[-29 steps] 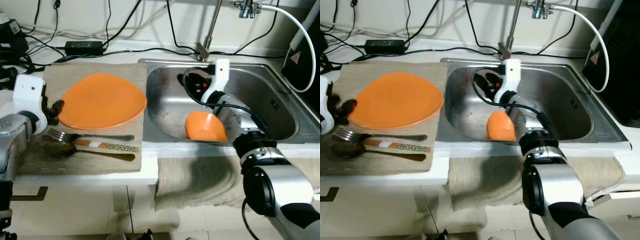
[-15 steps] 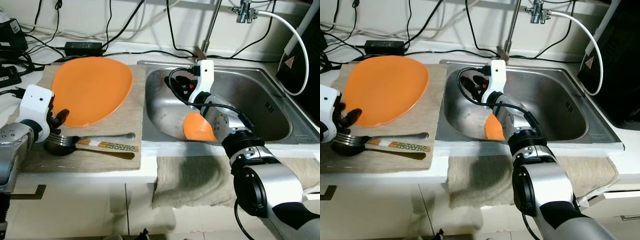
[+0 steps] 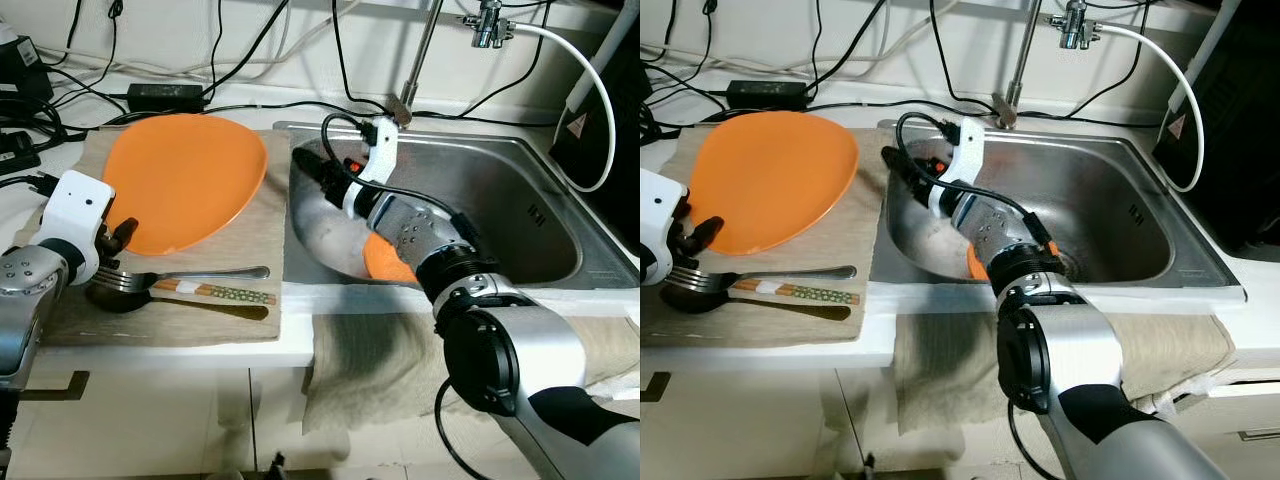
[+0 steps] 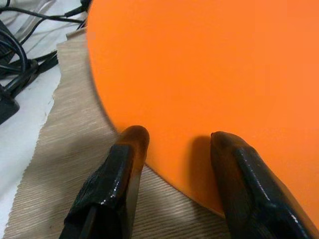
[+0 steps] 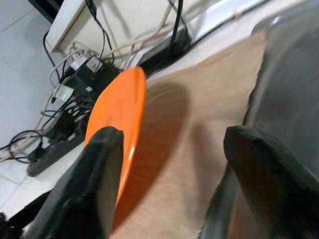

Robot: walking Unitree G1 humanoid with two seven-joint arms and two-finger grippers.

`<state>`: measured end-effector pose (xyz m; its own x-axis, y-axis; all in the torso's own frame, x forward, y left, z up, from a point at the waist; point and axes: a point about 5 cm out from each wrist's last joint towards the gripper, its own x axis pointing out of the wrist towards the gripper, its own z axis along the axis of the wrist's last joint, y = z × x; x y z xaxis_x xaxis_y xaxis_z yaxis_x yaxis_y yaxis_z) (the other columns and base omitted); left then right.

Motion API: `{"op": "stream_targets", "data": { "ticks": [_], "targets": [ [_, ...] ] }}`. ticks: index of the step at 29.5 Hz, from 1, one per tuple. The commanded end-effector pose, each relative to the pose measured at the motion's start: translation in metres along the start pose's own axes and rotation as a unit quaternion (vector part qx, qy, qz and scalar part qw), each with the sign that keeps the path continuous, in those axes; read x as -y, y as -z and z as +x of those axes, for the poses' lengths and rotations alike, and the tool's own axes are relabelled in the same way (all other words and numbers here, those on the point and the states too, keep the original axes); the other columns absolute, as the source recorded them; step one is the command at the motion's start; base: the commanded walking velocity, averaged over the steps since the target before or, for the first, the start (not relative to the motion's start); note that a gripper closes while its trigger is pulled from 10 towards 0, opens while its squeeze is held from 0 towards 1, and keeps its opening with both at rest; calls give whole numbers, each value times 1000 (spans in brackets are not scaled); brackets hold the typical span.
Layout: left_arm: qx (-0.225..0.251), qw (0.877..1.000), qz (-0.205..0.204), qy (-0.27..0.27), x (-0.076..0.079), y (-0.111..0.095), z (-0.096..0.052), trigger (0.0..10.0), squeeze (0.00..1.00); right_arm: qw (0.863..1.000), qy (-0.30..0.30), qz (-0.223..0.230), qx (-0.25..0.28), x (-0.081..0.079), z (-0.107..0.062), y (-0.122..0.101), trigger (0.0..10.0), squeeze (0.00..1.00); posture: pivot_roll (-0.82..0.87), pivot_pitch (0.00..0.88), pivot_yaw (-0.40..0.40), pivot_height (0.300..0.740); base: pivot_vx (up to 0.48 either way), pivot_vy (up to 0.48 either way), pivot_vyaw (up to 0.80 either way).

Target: Kitchen organization

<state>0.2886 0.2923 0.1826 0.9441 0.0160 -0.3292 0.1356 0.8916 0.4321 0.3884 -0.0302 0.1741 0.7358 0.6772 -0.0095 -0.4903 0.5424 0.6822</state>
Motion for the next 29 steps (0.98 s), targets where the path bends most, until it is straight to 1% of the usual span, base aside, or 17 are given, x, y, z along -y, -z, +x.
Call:
{"op": "stream_targets", "data": {
  "ticks": [1,3,7,12,14,17,18,19,20,21,22,23,24,26,27,28,29],
  "targets": [
    [-44,998,-6,39,17,20,2,10000,0,1000,-16,12,15,-9,4,-12,10000,1000,-48,0,-136,740,0,0,0],
    [-44,998,-6,42,18,21,1,10000,0,999,-36,32,17,-14,6,-10,10000,1000,-44,1,-142,740,0,0,0],
    [-44,998,-5,46,19,23,-3,10000,0,996,-67,50,23,-24,10,-10,10000,1000,-37,12,-150,740,0,0,0],
    [-44,998,-3,51,22,24,-6,10000,0,997,-68,36,14,-29,13,-6,10000,1000,-34,22,-154,740,0,0,0],
    [-44,997,-3,56,24,24,-7,10000,0,999,-50,17,-1,-28,15,0,10000,1000,-33,28,-155,740,0,0,0],
    [-43,997,-2,60,26,24,-8,10000,0,999,-39,8,-7,-26,15,4,10000,1000,-31,36,-156,740,0,0,0],
    [-42,997,-2,63,27,24,-8,10000,0,1000,-25,1,-10,-24,15,6,10000,867,-30,42,-157,740,0,0,0],
    [-42,997,-2,63,27,24,-8,10000,0,1000,-25,1,-10,-24,15,6,10000,867,-30,42,-157,740,0,0,0],
    [-42,997,-2,65,28,24,-9,10000,0,1000,-16,-3,-11,-23,15,7,10000,635,-30,43,-157,740,0,0,0],
    [-41,997,-2,68,29,24,-9,10000,0,1000,-11,-3,-10,-23,15,8,10000,529,-28,47,-159,740,0,0,0],
    [-40,997,-1,71,31,24,-10,10000,0,1000,-7,-1,-7,-23,16,8,10000,251,-27,48,-160,740,0,0,0],
    [-37,997,1,74,32,24,-10,10000,0,1000,-8,3,-2,-23,16,7,10000,43,-23,50,-163,740,0,0,0],
    [-26,997,6,77,32,22,-10,10000,0,1000,-11,8,3,-24,16,6,10000,0,-23,50,-163,740,0,0,0],
    [-17,997,9,78,32,21,-11,10000,0,1000,-13,11,7,-24,16,5,10000,0,-23,50,-163,740,0,0,0],
    [-3,996,13,91,35,17,-12,10000,0,1000,-18,11,10,-24,16,3,10000,0,-16,44,-164,740,0,0,0],
    [-3,996,13,91,35,17,-12,10000,0,1000,-18,11,10,-24,16,3,10000,0,-16,44,-164,740,0,0,0],
    [9,994,18,104,37,15,-13,10000,0,1000,-21,11,12,-24,15,2,10000,0,-14,39,-161,740,0,0,0]
  ]
}}
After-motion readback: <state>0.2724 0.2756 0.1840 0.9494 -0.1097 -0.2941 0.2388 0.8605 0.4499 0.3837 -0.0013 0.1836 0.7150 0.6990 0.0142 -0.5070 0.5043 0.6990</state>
